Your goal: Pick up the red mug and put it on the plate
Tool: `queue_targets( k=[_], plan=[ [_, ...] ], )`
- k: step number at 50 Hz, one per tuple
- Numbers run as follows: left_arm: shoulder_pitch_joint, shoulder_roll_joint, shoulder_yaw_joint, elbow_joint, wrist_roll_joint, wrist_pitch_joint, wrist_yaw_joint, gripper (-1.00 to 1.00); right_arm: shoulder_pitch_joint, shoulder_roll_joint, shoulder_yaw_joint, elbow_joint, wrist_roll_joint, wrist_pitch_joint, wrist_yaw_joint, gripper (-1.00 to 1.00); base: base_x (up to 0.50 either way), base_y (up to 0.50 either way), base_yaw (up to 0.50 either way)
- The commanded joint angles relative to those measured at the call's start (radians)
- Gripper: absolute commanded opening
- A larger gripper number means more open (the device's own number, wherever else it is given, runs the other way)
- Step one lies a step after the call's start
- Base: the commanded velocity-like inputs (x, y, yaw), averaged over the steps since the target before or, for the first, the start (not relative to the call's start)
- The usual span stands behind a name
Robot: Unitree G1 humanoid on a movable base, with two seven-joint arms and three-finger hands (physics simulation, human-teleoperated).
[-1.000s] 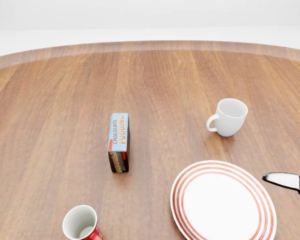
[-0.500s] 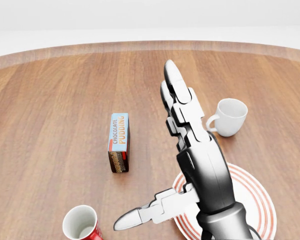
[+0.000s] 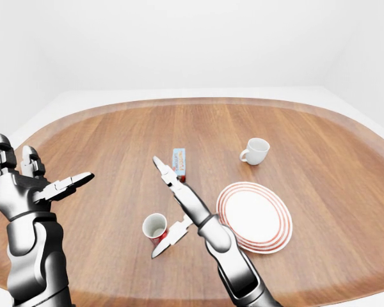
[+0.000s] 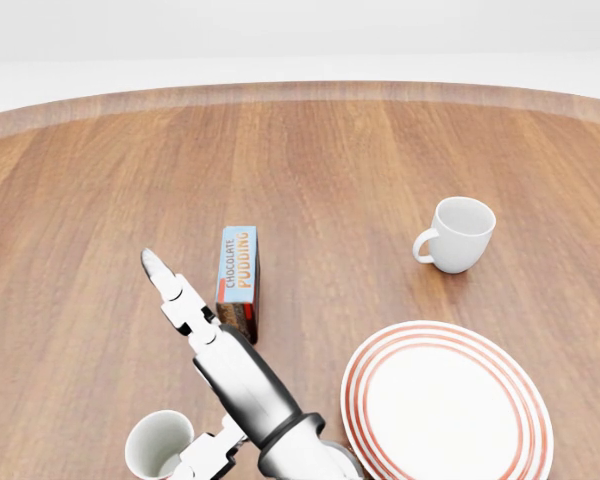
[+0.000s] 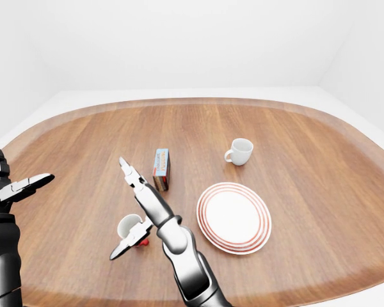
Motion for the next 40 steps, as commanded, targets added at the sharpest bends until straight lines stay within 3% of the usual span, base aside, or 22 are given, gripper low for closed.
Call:
queue_targets(
  k=[1,5,13,21,24,35,40],
  plan=[
    [0.000,0.000,0.000,-0.002,-0.001,0.000,0.001,1.00,-0.006,0.041,0.012,0.242,-0.072,0.000,0.011,1.00,0.00,0.00,0.00],
    [0.000,0.001,0.002,-0.003,-0.003,0.000,0.001,1.00,0.005,0.038,-0.002,0.326,-0.094,0.000,0.000,1.00,0.00,0.00,0.00],
    [-0.002,-0.001,-0.002,0.004,0.001,0.000,0.000,1.00,-0.025,0.053,-0.065,0.472,-0.106,-0.064,-0.012,1.00,0.00,0.00,0.00],
    [0.000,-0.001,-0.002,0.005,0.000,0.000,-0.001,1.00,-0.034,0.064,-0.085,0.534,-0.122,-0.086,-0.015,1.00,0.00,0.00,0.00],
    [0.001,-0.002,-0.003,0.007,0.001,0.000,-0.002,1.00,-0.054,0.068,-0.101,0.584,-0.122,-0.110,-0.022,1.00,0.00,0.00,0.00],
    [0.003,-0.003,-0.002,0.002,0.000,0.000,-0.003,1.00,-0.056,0.078,-0.107,0.602,-0.137,-0.118,-0.018,1.00,0.00,0.00,0.00],
    [0.004,-0.003,-0.001,-0.001,0.001,0.000,-0.003,1.00,-0.077,0.084,-0.122,0.655,-0.137,-0.142,-0.027,1.00,0.00,0.00,0.00]
  ],
)
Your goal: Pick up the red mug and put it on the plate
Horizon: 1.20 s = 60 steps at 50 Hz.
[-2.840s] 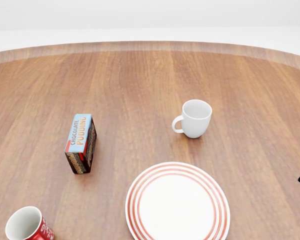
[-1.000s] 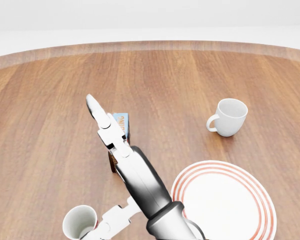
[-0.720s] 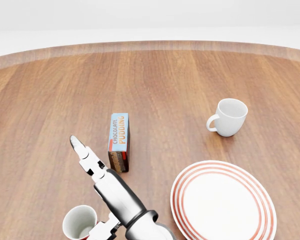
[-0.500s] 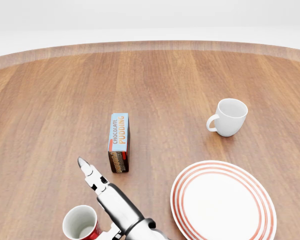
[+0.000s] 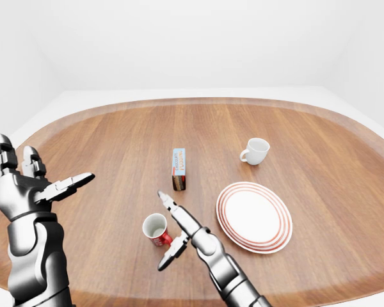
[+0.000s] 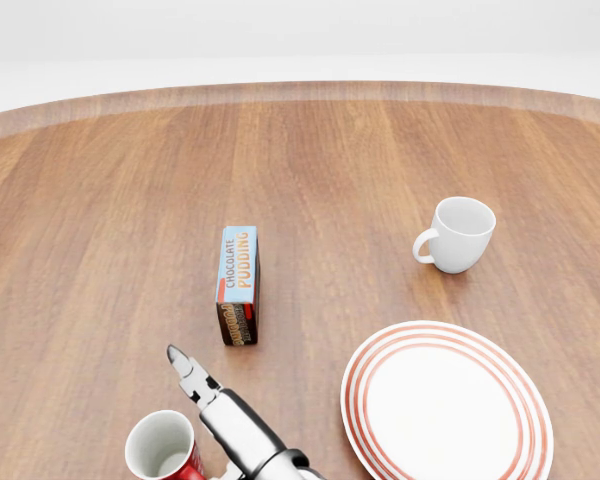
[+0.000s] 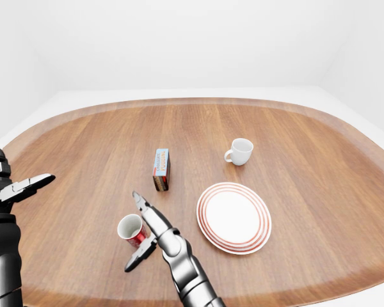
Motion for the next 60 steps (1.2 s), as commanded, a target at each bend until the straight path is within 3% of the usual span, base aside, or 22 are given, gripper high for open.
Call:
queue_targets(
  k=[1,7,36,53,54,55,56,60],
  plan=[
    [0.001,-0.001,0.001,-0.004,0.000,0.000,-0.001,1.00,-0.028,0.013,-0.024,0.088,-0.010,-0.037,-0.009,1.00,0.00,0.00,0.00],
    [0.002,-0.002,0.001,-0.009,0.000,0.000,0.000,1.00,-0.088,0.031,-0.054,0.198,-0.020,-0.066,-0.025,1.00,0.00,0.00,0.00],
    [0.000,-0.004,-0.003,0.002,0.002,0.000,-0.003,1.00,-0.363,0.067,-0.208,0.698,-0.038,-0.066,-0.125,1.00,0.00,0.00,0.00],
    [-0.002,-0.003,-0.006,0.007,0.001,0.000,-0.001,1.00,-0.382,0.067,-0.227,0.748,-0.048,-0.066,-0.131,1.00,0.00,0.00,0.00],
    [-0.001,-0.003,-0.006,0.007,0.002,0.000,-0.001,1.00,-0.383,0.066,-0.228,0.750,-0.048,-0.066,-0.131,0.20,0.00,0.00,0.00],
    [-0.001,-0.003,-0.006,0.007,0.002,0.000,-0.001,1.00,-0.383,0.067,-0.228,0.750,-0.048,-0.066,-0.132,-0.74,0.00,0.00,0.00],
    [-0.002,-0.002,-0.006,0.007,0.001,0.000,-0.001,1.00,-0.383,0.067,-0.228,0.751,-0.048,-0.066,-0.131,-1.00,0.00,0.00,0.00],
    [-0.002,-0.002,-0.006,0.008,0.001,0.000,-0.001,1.00,-0.384,0.066,-0.229,0.756,-0.051,-0.066,-0.133,-1.00,0.00,0.00,0.00]
  ],
)
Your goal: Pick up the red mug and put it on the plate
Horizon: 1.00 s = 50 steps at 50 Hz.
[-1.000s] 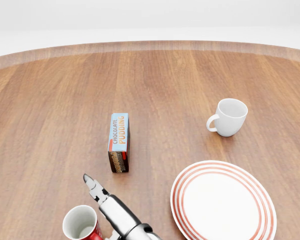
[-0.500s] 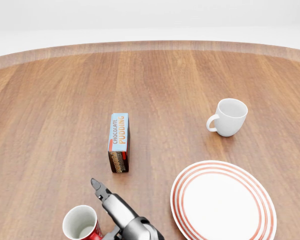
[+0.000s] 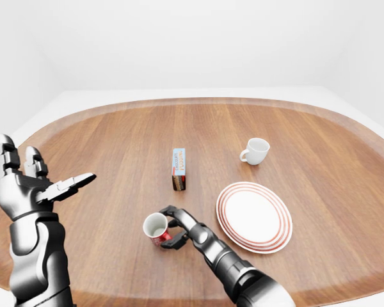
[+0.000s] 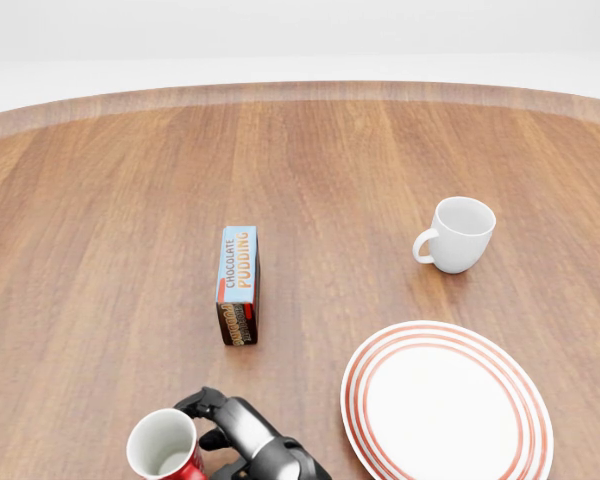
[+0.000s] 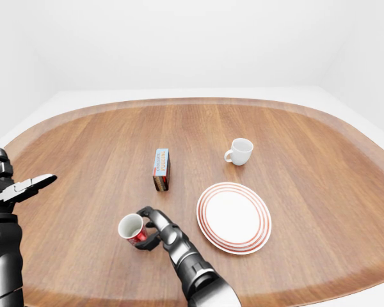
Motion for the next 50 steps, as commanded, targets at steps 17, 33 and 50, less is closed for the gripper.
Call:
queue_targets(
  k=[17,33,50],
  plan=[
    [0.003,-0.003,-0.002,-0.002,0.001,0.000,-0.001,1.00,0.000,0.000,-0.008,0.008,-0.005,0.000,-0.004,-1.00,0.00,0.00,0.00],
    [0.002,-0.002,0.000,-0.009,0.002,0.000,0.003,1.00,0.234,-0.103,0.047,-0.929,0.082,0.175,0.136,-1.00,0.00,0.00,0.00],
    [0.001,-0.004,-0.003,-0.004,0.007,0.000,0.001,1.00,0.209,-0.419,-0.309,-1.060,0.313,0.175,-0.042,-1.00,0.00,0.00,0.00]
  ],
)
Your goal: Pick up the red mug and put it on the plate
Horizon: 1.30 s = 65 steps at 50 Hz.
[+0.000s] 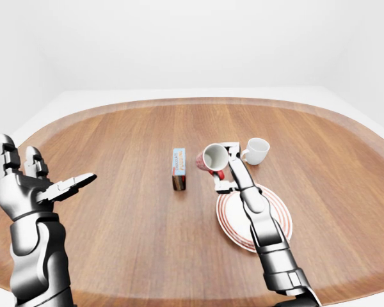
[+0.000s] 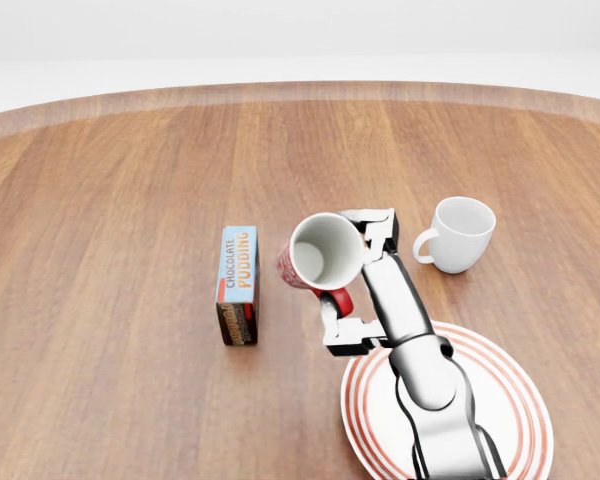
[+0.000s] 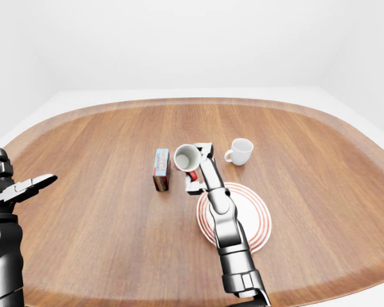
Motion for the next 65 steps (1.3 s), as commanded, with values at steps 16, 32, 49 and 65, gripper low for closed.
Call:
queue_targets(
  k=[16,32,49,65],
  plan=[
    [-0.004,0.003,-0.002,0.004,0.001,0.000,0.001,1.00,-0.008,-0.294,-0.261,0.300,0.247,0.000,-0.346,-1.00,0.00,0.00,0.00],
    [-0.003,0.002,-0.001,-0.001,0.003,0.000,0.001,1.00,0.067,-0.314,-0.220,0.367,0.145,0.000,-0.257,-1.00,0.00,0.00,0.00],
    [-0.001,-0.001,-0.001,-0.005,0.005,0.000,0.000,1.00,0.170,-0.271,-0.202,0.207,0.068,0.000,-0.022,-1.00,0.00,0.00,0.00],
    [-0.002,0.002,-0.002,0.012,0.005,0.000,-0.004,1.00,0.158,-0.268,-0.200,0.320,0.012,0.000,0.003,-1.00,0.00,0.00,0.00]
  ],
)
